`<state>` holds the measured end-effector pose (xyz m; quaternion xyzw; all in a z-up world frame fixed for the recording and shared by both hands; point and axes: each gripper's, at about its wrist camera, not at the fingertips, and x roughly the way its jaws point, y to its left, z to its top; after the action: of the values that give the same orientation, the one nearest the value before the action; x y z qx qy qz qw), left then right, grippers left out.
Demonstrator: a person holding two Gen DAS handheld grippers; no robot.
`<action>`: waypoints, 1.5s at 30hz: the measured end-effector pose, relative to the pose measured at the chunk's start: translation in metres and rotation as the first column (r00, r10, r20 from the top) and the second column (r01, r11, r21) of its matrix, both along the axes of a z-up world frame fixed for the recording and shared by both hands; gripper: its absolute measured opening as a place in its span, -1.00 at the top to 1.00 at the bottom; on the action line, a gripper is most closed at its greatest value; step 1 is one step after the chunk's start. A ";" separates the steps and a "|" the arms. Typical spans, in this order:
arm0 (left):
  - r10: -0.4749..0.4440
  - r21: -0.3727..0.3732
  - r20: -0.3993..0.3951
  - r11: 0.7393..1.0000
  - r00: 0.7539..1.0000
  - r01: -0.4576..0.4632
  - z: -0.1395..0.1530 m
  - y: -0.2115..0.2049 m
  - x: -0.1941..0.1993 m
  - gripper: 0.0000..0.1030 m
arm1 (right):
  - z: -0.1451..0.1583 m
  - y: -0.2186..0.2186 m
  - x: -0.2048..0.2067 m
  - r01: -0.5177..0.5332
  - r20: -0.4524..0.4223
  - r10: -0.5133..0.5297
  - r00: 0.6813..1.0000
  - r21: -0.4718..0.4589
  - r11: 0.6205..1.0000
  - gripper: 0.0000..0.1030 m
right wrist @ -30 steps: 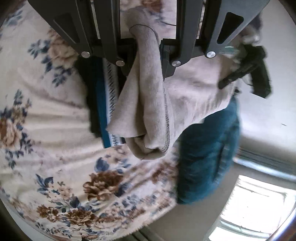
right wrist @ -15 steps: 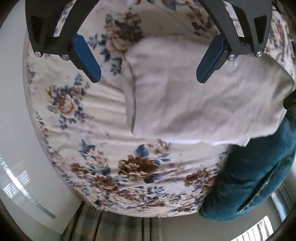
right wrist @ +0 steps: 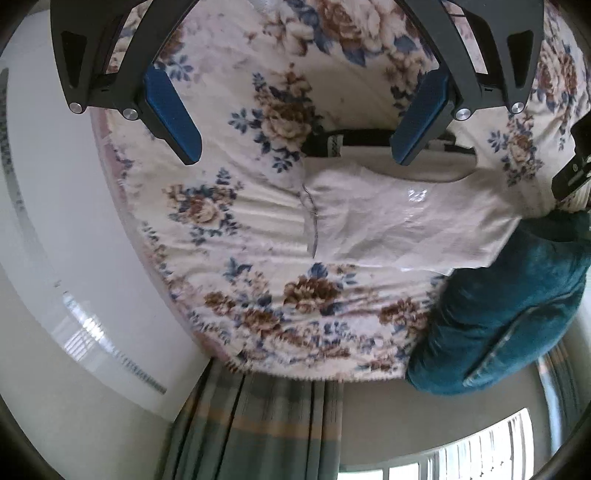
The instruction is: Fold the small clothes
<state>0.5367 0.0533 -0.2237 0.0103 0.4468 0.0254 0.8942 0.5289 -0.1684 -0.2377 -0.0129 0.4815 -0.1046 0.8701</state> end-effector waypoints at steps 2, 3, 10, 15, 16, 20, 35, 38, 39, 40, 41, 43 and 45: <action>-0.003 -0.002 0.031 1.000 1.000 0.003 0.026 -0.002 -0.027 -1.00 | 0.027 -0.001 -0.029 0.003 0.034 -0.003 0.999 -0.008 1.000 -1.00; -0.008 -0.005 0.042 1.000 0.999 0.009 0.036 -0.004 -0.036 -1.00 | 0.040 0.000 -0.042 0.000 0.048 0.000 0.999 -0.007 1.000 -1.00; -0.013 -0.021 0.117 1.000 0.993 0.016 0.108 -0.008 -0.118 -1.00 | 0.133 -0.005 -0.142 -0.006 0.151 0.005 0.988 0.007 1.000 -1.00; -0.004 -0.031 0.157 0.999 0.988 0.009 0.142 -0.010 -0.165 -1.00 | 0.184 -0.005 -0.202 -0.025 0.224 0.024 0.974 0.001 1.000 -1.00; -0.003 -0.029 0.161 1.000 0.987 0.008 0.146 -0.011 -0.171 -1.00 | 0.194 -0.006 -0.215 -0.026 0.237 0.025 0.971 0.002 1.000 -1.00; -0.004 -0.023 0.181 1.000 0.983 0.008 0.163 -0.015 -0.201 -1.00 | 0.225 -0.006 -0.253 -0.042 0.279 0.038 0.960 0.007 0.999 -1.00; -0.017 -0.030 0.234 0.999 0.972 0.025 0.186 -0.023 -0.253 -1.00 | 0.286 -0.009 -0.330 -0.078 0.363 0.071 0.929 0.004 0.997 -1.00; -0.010 -0.033 0.243 0.999 0.970 0.018 0.190 -0.021 -0.256 -1.00 | 0.287 -0.008 -0.332 -0.080 0.364 0.072 0.929 0.006 0.997 -1.00; -0.009 -0.032 0.247 0.999 0.969 0.018 0.191 -0.021 -0.259 -1.00 | 0.286 -0.008 -0.331 -0.080 0.364 0.072 0.929 0.008 0.997 -1.00; -0.004 -0.032 0.249 0.999 0.968 0.012 0.192 -0.020 -0.260 -1.00 | 0.287 -0.008 -0.333 -0.079 0.366 0.070 0.928 0.009 0.997 -1.00; -0.001 -0.032 0.252 0.999 0.968 0.010 0.193 -0.019 -0.261 -1.00 | 0.288 -0.008 -0.335 -0.080 0.367 0.072 0.927 0.009 0.997 -1.00; 0.002 -0.029 0.255 1.000 0.967 0.005 0.195 -0.020 -0.261 -1.00 | 0.288 -0.008 -0.337 -0.078 0.367 0.067 0.928 0.013 0.997 -1.00; 0.005 -0.032 0.253 0.999 0.968 0.003 0.195 -0.020 -0.260 -1.00 | 0.290 -0.007 -0.339 -0.079 0.371 0.070 0.926 0.008 0.997 -1.00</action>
<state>0.2767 0.0331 -0.0283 -0.0075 0.3297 0.0199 0.9439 0.1901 -0.1752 0.0526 -0.0012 0.3094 -0.0664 0.9486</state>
